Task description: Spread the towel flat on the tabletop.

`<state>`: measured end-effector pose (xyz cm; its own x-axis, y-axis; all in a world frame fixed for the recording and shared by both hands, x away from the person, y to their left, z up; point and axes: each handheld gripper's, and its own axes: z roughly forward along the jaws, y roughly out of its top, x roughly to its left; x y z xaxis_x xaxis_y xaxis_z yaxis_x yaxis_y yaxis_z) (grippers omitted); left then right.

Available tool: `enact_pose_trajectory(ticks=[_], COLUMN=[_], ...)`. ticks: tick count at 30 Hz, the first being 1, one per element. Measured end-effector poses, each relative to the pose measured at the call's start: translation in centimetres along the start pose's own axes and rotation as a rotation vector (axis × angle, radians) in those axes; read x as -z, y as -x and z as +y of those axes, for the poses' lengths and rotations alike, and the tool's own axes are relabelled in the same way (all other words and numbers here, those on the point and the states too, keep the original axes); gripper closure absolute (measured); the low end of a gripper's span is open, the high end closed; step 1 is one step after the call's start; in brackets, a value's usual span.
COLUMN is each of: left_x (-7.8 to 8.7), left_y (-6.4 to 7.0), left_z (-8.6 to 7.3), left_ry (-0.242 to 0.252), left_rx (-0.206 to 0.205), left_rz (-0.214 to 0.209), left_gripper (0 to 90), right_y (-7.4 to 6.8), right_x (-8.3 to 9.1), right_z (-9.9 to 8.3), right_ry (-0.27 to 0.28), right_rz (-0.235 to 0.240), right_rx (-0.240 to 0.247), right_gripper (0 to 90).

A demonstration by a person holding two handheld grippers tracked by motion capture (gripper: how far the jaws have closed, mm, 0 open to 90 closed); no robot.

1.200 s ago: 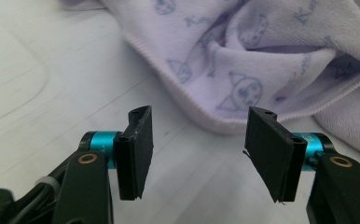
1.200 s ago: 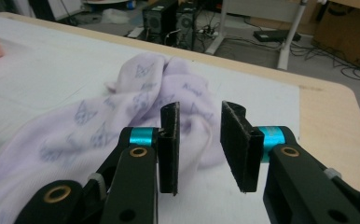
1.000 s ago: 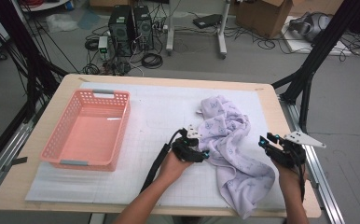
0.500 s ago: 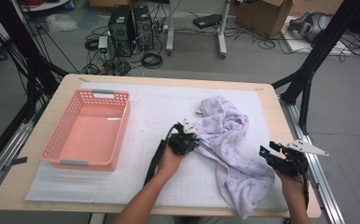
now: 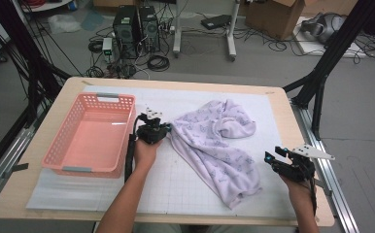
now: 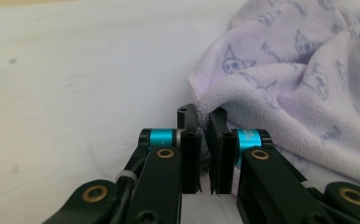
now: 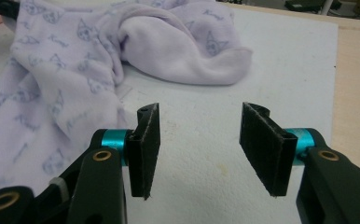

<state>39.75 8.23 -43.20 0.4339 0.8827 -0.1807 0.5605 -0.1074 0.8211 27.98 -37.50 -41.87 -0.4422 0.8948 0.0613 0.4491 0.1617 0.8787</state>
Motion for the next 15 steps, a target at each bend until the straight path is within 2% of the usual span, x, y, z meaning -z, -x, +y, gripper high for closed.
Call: enact_pose_trajectory(ticks=[1, 2, 4, 6, 11, 15], left_x=[0.1, 0.3, 0.8, 1.2, 2.9, 3.8], left_y=[0.0, 0.1, 0.2, 0.5, 1.2, 1.7], left_z=[-0.2, -0.3, -0.5, -0.6, -0.7, -1.1], left_ry=[0.002, 0.014, 0.038, 0.031, 0.065, 0.060], left_rx=[-0.003, -0.003, 0.018, -0.001, -0.058, -0.101], left_rz=[-0.014, -0.019, -0.053, -0.063, -0.103, -0.131], left_gripper=[81.9, 76.5, 61.1, 51.2, 47.4, 47.5], right_y=[0.0, 0.0, 0.1, 0.1, -0.6, -1.9], right_x=[0.0, 0.0, -0.2, -0.4, -1.5, -3.2], right_z=[0.0, 0.0, 0.0, -0.1, -0.1, 0.0], right_ry=[-0.002, -0.003, -0.001, -0.011, -0.041, -0.081], right_rz=[0.000, 0.001, 0.001, 0.005, 0.033, 0.082], right_rx=[-0.003, -0.009, -0.006, -0.007, 0.004, 0.036], right_gripper=[46.9, 46.9, 46.7, 46.7, 49.2, 54.8])
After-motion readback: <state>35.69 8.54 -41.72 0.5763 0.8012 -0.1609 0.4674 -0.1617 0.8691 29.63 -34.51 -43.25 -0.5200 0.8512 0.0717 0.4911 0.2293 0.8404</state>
